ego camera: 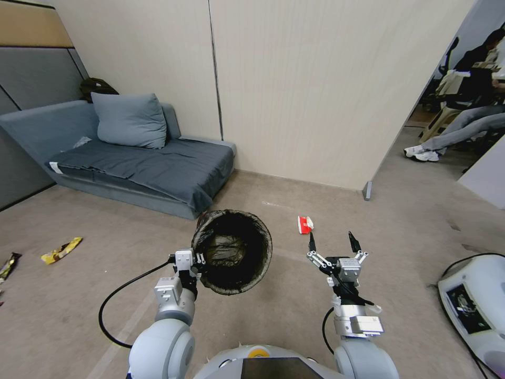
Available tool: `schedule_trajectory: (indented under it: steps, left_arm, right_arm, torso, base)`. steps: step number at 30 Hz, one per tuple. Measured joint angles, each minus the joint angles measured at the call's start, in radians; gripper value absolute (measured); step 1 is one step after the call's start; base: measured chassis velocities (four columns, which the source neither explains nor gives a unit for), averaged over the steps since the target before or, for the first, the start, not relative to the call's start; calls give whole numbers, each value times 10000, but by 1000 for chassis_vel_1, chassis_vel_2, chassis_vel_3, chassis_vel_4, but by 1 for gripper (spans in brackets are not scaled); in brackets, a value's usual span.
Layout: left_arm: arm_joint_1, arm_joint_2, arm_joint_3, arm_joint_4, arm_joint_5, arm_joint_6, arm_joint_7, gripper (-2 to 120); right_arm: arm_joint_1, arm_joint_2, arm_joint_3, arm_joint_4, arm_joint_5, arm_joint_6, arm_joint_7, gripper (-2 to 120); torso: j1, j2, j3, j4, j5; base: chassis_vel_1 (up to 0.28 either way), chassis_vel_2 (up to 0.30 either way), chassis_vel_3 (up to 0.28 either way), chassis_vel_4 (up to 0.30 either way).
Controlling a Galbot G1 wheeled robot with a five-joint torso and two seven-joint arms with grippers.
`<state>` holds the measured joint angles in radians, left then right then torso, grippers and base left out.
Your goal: Pick up the trash bin, then pick up the garbage from the floor and place it into the trash bin.
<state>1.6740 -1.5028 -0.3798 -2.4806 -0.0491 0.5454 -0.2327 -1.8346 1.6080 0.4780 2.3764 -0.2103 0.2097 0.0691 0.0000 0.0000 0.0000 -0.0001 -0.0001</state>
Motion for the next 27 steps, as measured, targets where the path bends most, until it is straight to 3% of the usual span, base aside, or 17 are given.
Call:
schedule_trajectory:
  steps: [27]
  left_arm:
    - [-29, -61, 38, 35, 32, 1, 22, 1]
  right_arm:
    - [8, 0, 20, -7, 6, -22, 8, 100]
  torso:
    - [0, 0, 0, 0, 1]
  base:
    - [-72, 75, 75, -72]
